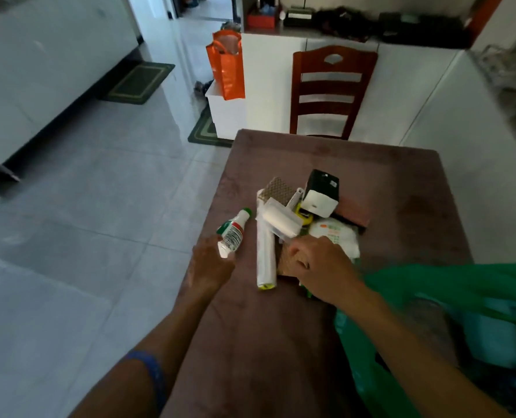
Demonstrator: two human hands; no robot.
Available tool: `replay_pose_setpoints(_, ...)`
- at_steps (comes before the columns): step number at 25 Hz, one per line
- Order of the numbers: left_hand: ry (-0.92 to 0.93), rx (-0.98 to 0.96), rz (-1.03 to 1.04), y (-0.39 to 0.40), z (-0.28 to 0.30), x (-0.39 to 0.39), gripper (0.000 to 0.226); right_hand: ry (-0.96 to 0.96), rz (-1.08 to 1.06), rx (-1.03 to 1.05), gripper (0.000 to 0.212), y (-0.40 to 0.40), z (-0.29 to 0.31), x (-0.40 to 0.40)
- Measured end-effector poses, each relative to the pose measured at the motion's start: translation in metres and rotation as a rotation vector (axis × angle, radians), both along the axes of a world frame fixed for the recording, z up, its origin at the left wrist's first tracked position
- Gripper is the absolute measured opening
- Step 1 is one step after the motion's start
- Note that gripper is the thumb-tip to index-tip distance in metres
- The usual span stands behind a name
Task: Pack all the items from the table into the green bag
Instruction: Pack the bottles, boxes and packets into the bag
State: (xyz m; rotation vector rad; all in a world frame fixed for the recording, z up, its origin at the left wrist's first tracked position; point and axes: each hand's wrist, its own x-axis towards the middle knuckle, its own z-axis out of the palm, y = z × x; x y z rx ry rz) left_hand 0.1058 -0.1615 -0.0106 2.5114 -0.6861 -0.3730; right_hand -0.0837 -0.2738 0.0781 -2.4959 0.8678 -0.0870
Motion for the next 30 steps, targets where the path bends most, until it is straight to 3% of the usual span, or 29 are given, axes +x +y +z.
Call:
replay_pose_setpoints(4, -0.038, 0.141, -0.064, -0.034, -0.022, 0.051, 0.066, 0.052, -0.083, -0.102, 0.019, 0.009, -0.02, 0.007)
replay_pose_setpoints(6, 0.019, 0.189, -0.056, -0.037, -0.043, 0.075, 0.069, 0.106, -0.022, -0.152, 0.024, 0.021, -0.03, 0.003)
replay_pose_setpoints(9, 0.243, 0.034, -0.065, -0.042, -0.076, 0.089, 0.074, 0.202, 0.056, -0.223, 0.026, 0.04, -0.036, -0.024)
replay_pose_setpoints(12, 0.419, -0.064, 0.083, -0.047, -0.09, 0.084, 0.076, 0.167, -0.018, -0.199, 0.025, 0.051, -0.022, -0.058)
replay_pose_setpoints(14, 0.706, -0.251, 0.236, -0.035, -0.084, 0.063, 0.07, 0.075, -0.092, -0.147, 0.021, 0.06, 0.002, -0.08)
replay_pose_setpoints(16, 0.975, -0.436, 0.233, -0.008, -0.062, 0.032, 0.075, 0.003, -0.186, -0.07, 0.017, 0.07, 0.03, -0.099)
replay_pose_setpoints(18, 1.03, -0.489, 0.045, 0.016, -0.024, -0.003, 0.086, -0.067, -0.334, 0.04, 0.015, 0.075, 0.055, -0.113)
replay_pose_setpoints(20, 1.027, -0.526, -0.221, 0.028, 0.022, -0.047, 0.089, -0.151, -0.468, 0.287, 0.022, 0.074, 0.076, -0.127)
replay_pose_setpoints(22, 1.027, -0.583, -0.516, 0.025, 0.077, -0.102, 0.084, -0.252, -0.52, 0.656, 0.051, 0.069, 0.095, -0.139)
replay_pose_setpoints(24, 0.968, -0.565, -0.78, 0.013, 0.116, -0.159, 0.082, -0.415, -0.567, 0.815, 0.065, 0.066, 0.105, -0.153)
replay_pose_setpoints(27, 0.844, -0.449, -1.048, -0.013, 0.132, -0.227, 0.083, -0.65, -0.881, 0.729, 0.038, 0.056, 0.105, -0.19)
replay_pose_setpoints(30, 0.622, -0.403, -1.167, -0.037, 0.113, -0.26, 0.065, -0.703, -1.008, 0.687, 0.012, 0.046, 0.098, -0.245)
